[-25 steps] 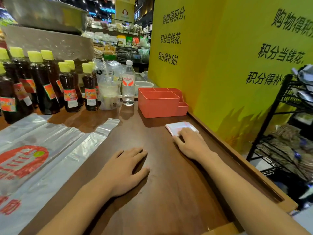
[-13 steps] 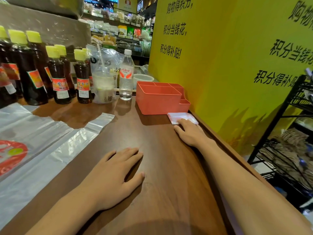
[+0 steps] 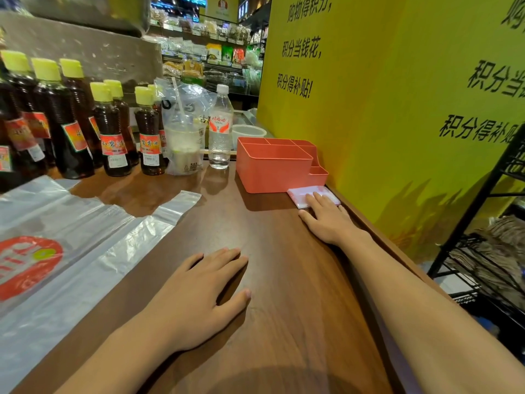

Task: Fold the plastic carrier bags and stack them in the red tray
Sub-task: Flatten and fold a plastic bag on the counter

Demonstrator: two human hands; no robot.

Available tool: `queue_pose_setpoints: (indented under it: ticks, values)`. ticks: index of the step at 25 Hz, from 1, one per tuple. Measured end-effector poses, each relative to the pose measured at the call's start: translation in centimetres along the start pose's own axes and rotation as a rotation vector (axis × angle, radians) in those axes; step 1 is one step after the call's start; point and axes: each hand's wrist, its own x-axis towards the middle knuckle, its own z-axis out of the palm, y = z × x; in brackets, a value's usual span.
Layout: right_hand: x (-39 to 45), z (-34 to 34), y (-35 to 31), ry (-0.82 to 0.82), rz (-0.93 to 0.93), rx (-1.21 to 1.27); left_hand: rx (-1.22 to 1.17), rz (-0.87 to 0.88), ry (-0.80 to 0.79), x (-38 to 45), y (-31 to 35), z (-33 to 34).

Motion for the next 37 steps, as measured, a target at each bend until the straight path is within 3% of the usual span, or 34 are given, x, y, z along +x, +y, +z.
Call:
queue_pose_setpoints:
  ticks: [4,15,21,26,31,37]
  values:
    - [-1.5,-0.5,-1.7,0.081,-0.081,-0.015,-0.002,-0.001,-0.012,-0.1,0.1,-0.2]
    - [-10.7,-5.0,-15.0,0.06,-0.363,0.102,-0.011,-0.014,-0.017,-0.2,0.8,-1.4]
    - [-16.2,-3.8,-22.4,-0.054,-0.448,0.159,0.159,-0.29,-0.021,-6.2,-2.0,-5.3]
    - [-18.6,-0.8,-29.0,-0.13,-0.618,0.238,0.262,-0.467,0.189,-16.8,-4.3,-8.9]
    - [-20.2,1.5,-32.0,-0.173,-0.592,0.209,0.194,-0.386,-0.061,-23.4,-6.7,-9.1]
    - [-23.1,-1.0,-30.7,-0.024,-0.637,0.054,0.061,-0.372,-0.067,-26.1,-10.1,-9.6]
